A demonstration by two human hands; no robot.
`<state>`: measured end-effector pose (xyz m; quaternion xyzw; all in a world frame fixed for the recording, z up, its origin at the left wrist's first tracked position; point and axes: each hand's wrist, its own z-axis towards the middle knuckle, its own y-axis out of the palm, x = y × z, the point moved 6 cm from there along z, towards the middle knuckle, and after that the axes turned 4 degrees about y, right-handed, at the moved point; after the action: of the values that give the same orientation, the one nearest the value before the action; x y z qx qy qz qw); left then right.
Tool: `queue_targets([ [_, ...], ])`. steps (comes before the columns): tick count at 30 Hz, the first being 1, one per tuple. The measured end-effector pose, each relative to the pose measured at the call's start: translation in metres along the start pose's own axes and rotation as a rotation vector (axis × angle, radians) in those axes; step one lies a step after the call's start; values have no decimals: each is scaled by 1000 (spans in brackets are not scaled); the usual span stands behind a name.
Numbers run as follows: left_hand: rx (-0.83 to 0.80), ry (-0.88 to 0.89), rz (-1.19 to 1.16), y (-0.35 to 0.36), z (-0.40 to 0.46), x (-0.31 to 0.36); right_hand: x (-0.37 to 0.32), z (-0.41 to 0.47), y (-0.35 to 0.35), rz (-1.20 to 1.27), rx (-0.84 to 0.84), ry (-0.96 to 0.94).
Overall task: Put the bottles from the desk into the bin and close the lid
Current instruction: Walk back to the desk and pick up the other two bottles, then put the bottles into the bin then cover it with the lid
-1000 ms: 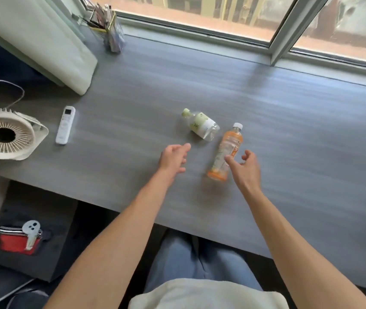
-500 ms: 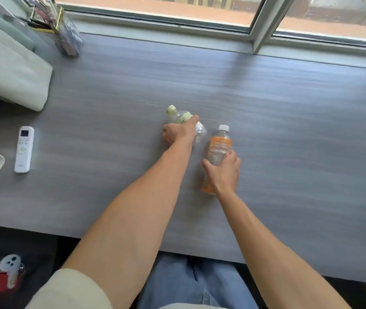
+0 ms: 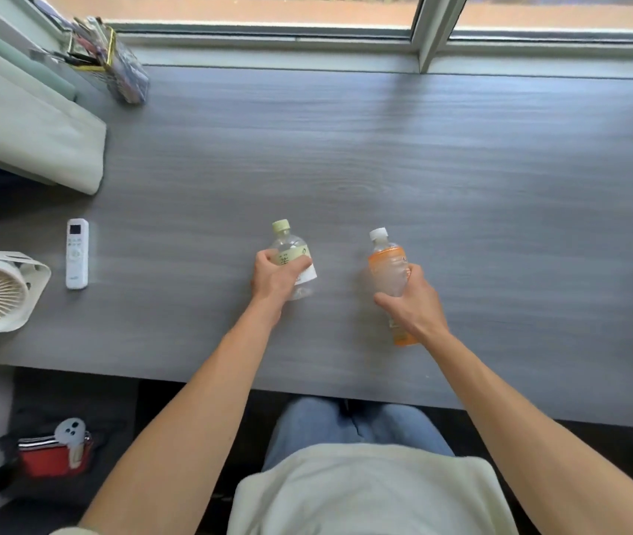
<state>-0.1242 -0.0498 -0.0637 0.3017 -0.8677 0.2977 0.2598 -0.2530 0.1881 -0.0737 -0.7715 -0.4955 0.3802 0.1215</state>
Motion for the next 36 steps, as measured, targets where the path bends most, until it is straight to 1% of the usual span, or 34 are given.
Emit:
queue_targets([
  [3,-96,-51,81,-17,-28,-34,30,-23,-9,-23,-36,29],
  [6,-210,-77,161,-30,-49,-66,62,-44,-17,-40,-23,52],
  [10,-311,-34,397,-43,-65,-93,97,-65,-23,-60,11,57],
  [13,-401,7,535,-53,-70,-107,120,-83,-22,-10,29,89],
  [15,-458,22,671,-60,-70,-113,138,-103,-17,43,50,136],
  [20,-620,103,972,-52,-71,-117,200,-168,15,208,131,317],
  [22,-713,132,1048,-39,-77,-118,233,-200,32,298,171,423],
  [25,-861,199,1197,-7,-95,-117,284,-253,66,402,249,636],
  [30,-1042,323,1408,75,-141,-121,346,-343,143,616,240,934],
  [34,-1191,477,1508,151,-197,-129,370,-394,192,910,261,1073],
  [36,-1232,550,1550,184,-224,-136,378,-412,206,1022,274,1110],
])
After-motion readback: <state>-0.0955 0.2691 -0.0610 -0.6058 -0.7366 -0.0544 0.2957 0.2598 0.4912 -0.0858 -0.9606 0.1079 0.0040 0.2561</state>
